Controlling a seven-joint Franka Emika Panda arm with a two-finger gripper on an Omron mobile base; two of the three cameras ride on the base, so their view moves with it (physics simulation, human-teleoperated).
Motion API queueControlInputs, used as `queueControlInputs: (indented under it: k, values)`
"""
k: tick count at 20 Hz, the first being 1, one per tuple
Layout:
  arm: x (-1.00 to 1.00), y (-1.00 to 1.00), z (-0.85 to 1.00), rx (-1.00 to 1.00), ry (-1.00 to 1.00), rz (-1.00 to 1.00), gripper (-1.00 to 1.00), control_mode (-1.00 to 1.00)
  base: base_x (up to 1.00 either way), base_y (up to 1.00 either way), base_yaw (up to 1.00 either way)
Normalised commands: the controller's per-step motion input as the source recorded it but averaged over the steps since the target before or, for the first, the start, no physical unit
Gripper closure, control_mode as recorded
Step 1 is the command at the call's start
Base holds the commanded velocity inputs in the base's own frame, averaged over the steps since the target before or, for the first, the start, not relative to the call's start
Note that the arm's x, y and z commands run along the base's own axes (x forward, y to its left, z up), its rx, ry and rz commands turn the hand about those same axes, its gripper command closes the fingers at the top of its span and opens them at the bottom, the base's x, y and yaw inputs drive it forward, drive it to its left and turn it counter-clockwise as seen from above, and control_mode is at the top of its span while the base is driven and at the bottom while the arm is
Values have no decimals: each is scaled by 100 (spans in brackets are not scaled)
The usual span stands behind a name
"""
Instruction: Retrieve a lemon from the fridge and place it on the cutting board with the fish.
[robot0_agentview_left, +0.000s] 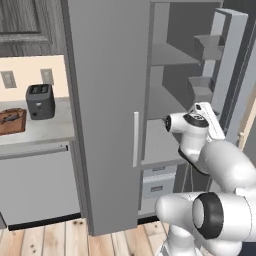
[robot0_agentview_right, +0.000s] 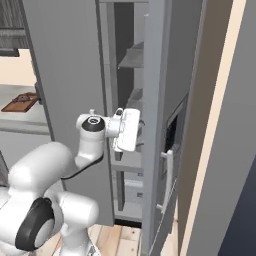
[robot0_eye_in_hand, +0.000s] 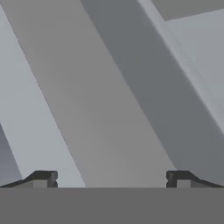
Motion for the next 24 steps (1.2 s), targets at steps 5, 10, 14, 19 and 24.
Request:
queueControlInputs:
  k: [5,10,14,19,24]
  values:
    - [-1,-86,0,2,9,-4,-100,-100,0,0,0]
    - [0,-26,1,8,3,-6,-100,-100,0,0,0]
    - [-5,4,19,9,5,-8,-100,-100,0,0,0]
    - [-21,74,45,10,0,-14,-100,-100,0,0,0]
    - [-19,100,23,12,-3,-15,-100,-100,0,0,0]
